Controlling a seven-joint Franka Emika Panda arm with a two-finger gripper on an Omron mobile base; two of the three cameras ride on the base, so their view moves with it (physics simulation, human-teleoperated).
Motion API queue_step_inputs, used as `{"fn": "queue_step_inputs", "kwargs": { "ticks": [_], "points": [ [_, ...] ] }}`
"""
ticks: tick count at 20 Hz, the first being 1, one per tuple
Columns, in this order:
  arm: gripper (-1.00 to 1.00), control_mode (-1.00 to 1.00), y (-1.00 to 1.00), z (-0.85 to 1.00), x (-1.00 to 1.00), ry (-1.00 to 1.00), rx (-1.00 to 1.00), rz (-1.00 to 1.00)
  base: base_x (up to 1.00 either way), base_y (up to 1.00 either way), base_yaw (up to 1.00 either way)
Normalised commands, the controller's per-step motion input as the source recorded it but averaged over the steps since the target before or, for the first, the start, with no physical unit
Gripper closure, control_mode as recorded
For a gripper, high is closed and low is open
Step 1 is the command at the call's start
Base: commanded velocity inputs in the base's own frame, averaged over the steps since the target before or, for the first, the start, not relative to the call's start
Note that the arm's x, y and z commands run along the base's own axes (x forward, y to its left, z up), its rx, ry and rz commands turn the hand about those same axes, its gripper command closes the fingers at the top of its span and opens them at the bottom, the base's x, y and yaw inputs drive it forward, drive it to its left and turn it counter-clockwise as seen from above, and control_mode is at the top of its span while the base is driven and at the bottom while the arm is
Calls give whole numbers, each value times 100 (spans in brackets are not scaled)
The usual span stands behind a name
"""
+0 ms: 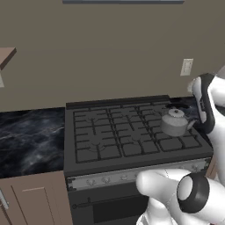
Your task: The kettle is done boiling. Turn off the stove, then wait for 300 timesteps before moving the kettle to the dining table.
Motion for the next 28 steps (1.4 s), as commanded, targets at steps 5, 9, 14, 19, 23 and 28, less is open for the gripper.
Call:
{"fn": "queue_step_inputs", "kwargs": {
  "ticks": [5, 9, 14, 19, 23, 28],
  "points": [
    [-100, -100, 11, 0, 26, 21, -25, 6, 0, 0, 0],
    [-100, -100, 11, -6, 23, 15, -16, 12, 0, 0, 0],
    [-100, -100, 8, -31, 17, 6, -1, 21, 0, 0, 0],
    [-100, -100, 0, -34, 14, 3, 0, 12, 0, 0, 0],
    [-100, -100, 0, -4, 5, 0, 0, 4, 0, 0, 0],
    [-100, -100, 0, -6, 26, 10, -3, 4, 0, 0, 0]
  ]
}}
